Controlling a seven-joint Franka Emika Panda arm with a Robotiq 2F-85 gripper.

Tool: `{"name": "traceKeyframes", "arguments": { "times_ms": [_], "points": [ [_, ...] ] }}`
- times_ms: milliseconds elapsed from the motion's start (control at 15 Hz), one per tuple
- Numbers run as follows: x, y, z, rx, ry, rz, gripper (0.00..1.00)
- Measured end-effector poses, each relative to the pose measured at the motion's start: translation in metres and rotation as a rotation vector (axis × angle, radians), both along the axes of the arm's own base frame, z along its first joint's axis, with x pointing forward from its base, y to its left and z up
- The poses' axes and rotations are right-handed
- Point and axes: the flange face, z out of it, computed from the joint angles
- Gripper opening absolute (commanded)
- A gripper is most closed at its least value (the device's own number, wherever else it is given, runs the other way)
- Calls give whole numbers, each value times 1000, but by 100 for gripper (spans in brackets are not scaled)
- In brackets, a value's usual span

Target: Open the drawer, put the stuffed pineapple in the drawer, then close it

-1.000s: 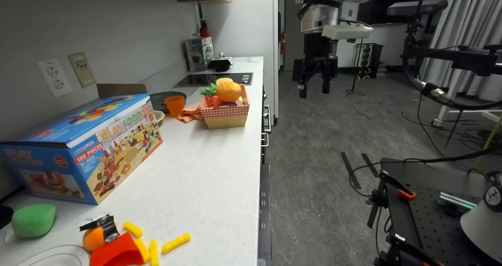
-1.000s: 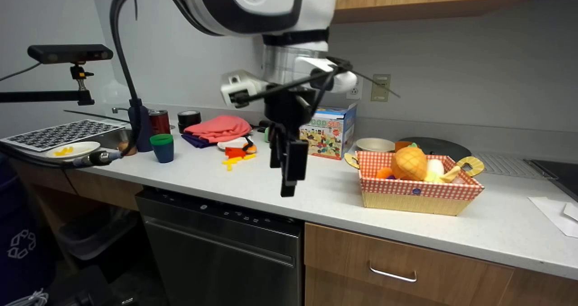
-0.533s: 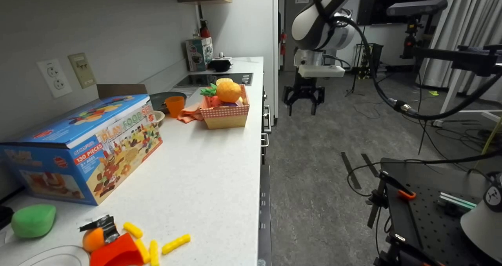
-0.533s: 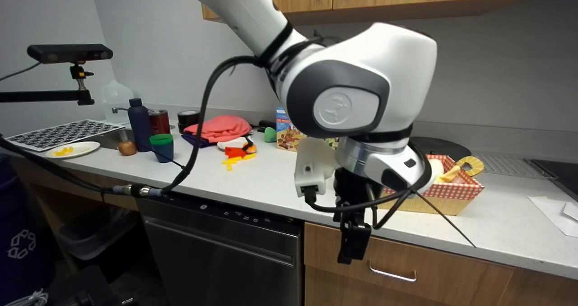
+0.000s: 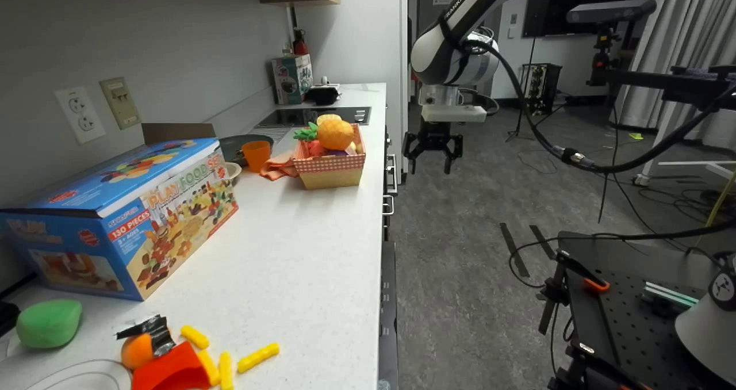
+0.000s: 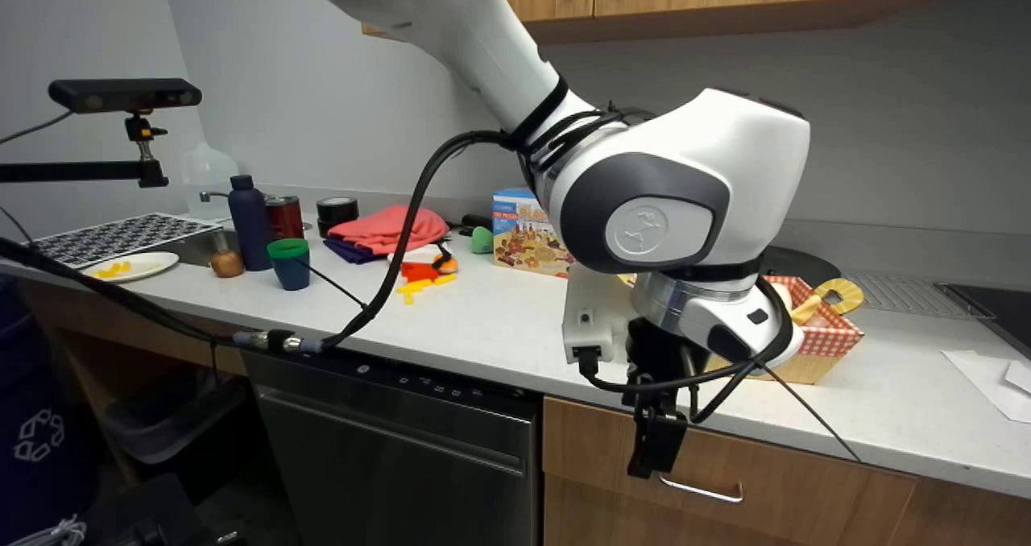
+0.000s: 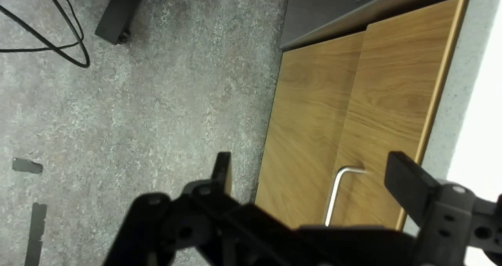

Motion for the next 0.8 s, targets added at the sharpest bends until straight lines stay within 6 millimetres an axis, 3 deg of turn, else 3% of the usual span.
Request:
{"name": "traceKeyframes", "arguments": {
  "times_ms": [133,533,800],
  "points": [
    [2,-7,-15,-24,-5,-36,100],
    [10,-53,-89,-95,-33,-154,100],
    [27,-73,-117,-117,-62,-177,100]
  ]
}}
